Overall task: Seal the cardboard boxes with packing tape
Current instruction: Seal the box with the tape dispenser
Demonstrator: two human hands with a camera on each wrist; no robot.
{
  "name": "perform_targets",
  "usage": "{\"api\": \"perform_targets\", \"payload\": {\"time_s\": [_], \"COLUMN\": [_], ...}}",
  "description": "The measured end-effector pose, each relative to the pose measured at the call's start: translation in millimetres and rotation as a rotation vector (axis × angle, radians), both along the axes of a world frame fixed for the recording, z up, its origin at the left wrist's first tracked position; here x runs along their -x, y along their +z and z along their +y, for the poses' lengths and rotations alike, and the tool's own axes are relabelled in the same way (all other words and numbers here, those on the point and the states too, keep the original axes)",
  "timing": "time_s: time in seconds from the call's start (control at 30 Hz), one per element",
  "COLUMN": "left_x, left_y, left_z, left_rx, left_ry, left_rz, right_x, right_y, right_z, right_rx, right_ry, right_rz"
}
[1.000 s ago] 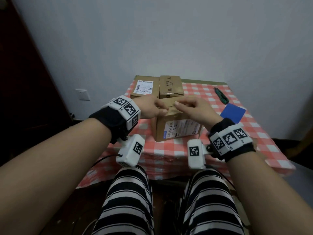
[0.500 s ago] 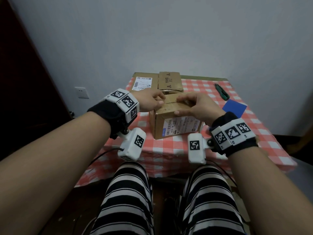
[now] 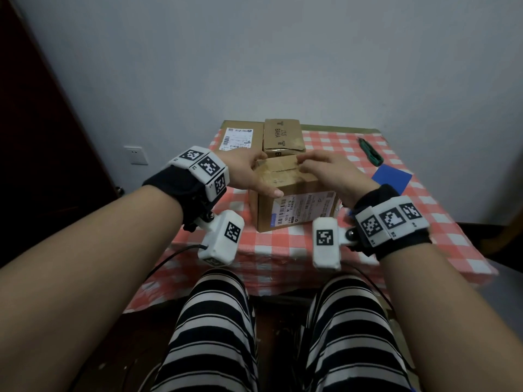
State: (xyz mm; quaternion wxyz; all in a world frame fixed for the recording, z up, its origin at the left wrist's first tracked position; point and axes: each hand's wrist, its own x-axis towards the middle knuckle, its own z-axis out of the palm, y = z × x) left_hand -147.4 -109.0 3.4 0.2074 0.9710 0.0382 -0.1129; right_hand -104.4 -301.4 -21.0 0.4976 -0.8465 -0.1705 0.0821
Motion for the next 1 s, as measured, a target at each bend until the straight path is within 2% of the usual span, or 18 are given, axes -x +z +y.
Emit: {"api": "perform_targets", "payload": {"time_s": [0.1,0.27,0.5,0.7,0.87,1.0], "left_x": [0.5,3.2,1.3,-0.7,-2.2,0.7], "left_y": [0.3,1.9,0.5,-2.7,-8.4,-16.2], "left_z": [-1.1,-1.6,1.9,9.4,19.7,27.2], "left_rx": [-0.060,-0.049,0.023,0.104,0.293,0.613], "left_ry": [0.014,0.013,0.021,0.023,0.072,0.276], "left_rz": [-0.031,-0.050,-0.034,-0.012,-0.086,-0.329], "right_x": [3.4,-1.0,-0.5,-4.2,-3.0,-2.2], "right_y": [-10.4,-9.1,-14.8,-21.6,-23.0,-18.4], "right_z": [4.7,10.6,20.3,29.6,24.9,16.4], "right_rx": [0.049,0.024,-0.015,0.039,0.016,-0.003], "right_ry": [-0.047,-0.091,-0.205,-0.258,-0.264,-0.221], "right_rz": [-0.136,-0.024,-0.115,-0.187,-0.191,-0.139]}}
